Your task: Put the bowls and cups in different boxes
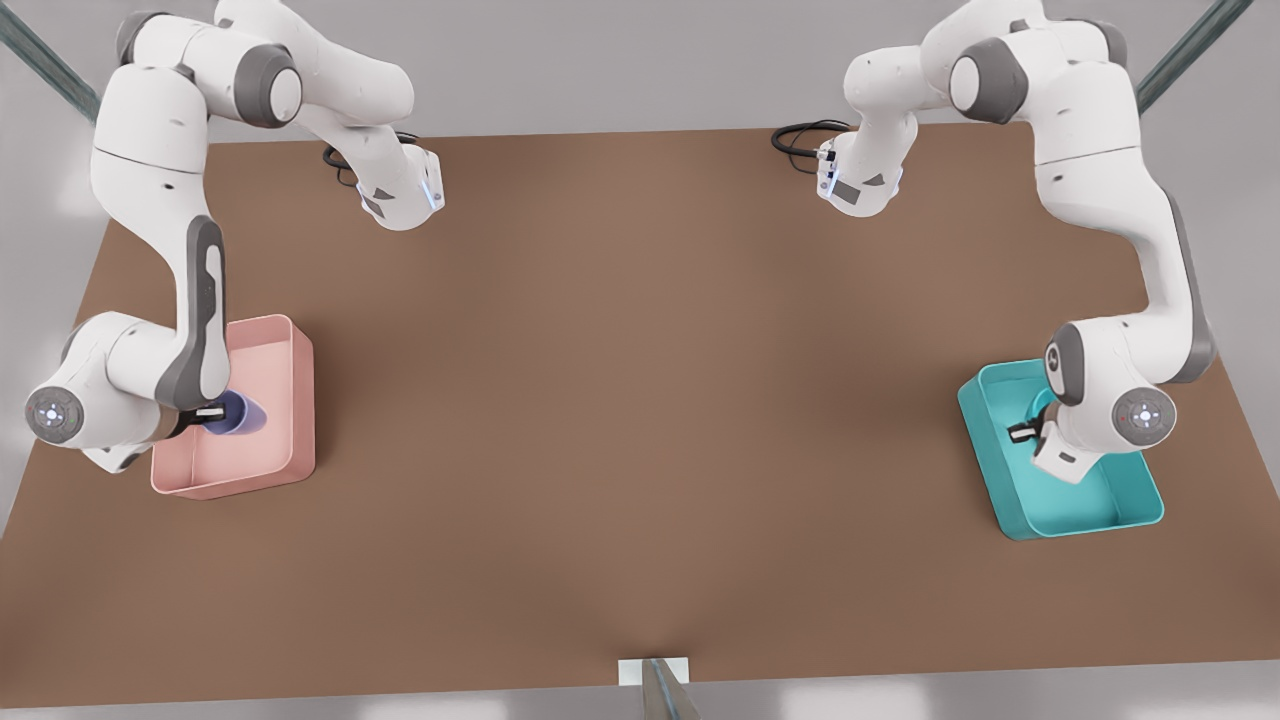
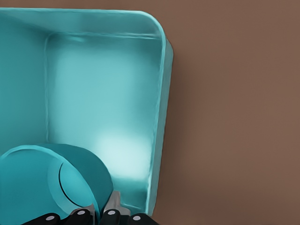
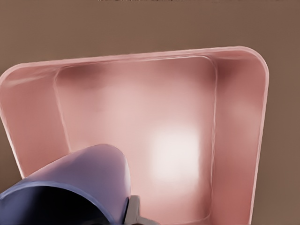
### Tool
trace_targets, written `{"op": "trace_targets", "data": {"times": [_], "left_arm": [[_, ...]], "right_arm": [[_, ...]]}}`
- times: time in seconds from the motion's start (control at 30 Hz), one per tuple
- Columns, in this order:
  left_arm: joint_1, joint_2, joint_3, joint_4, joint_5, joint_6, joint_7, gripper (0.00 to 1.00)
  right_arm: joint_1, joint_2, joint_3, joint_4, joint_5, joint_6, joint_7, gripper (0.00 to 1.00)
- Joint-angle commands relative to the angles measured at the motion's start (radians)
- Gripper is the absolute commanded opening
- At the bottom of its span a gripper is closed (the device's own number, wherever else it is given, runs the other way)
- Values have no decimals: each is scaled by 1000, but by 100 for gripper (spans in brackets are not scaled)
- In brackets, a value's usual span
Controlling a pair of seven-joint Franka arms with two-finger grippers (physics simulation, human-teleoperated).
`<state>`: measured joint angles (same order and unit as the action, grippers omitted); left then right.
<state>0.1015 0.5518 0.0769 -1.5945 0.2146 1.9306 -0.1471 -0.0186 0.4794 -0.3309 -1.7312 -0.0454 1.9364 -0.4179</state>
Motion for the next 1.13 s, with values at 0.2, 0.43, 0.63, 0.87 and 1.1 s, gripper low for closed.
{"op": "trace_targets", "data": {"times": [0.2,0.43,0.63,0.87,1.1], "left_arm": [[58,109,12,-19,-4,179,141,21],[90,135,9,-18,-4,212,141,100],[-112,-213,1,163,-161,-323,133,100],[-167,-259,-108,166,-212,-403,75,100],[-169,-257,-129,165,-215,-432,75,100]], "right_arm": [[6,65,3,-8,50,211,-260,21],[15,67,3,-1,53,197,-259,100],[23,-18,21,36,78,81,-248,100],[63,-324,248,283,-110,-536,248,100],[62,-395,237,254,-14,-553,260,100]]}}
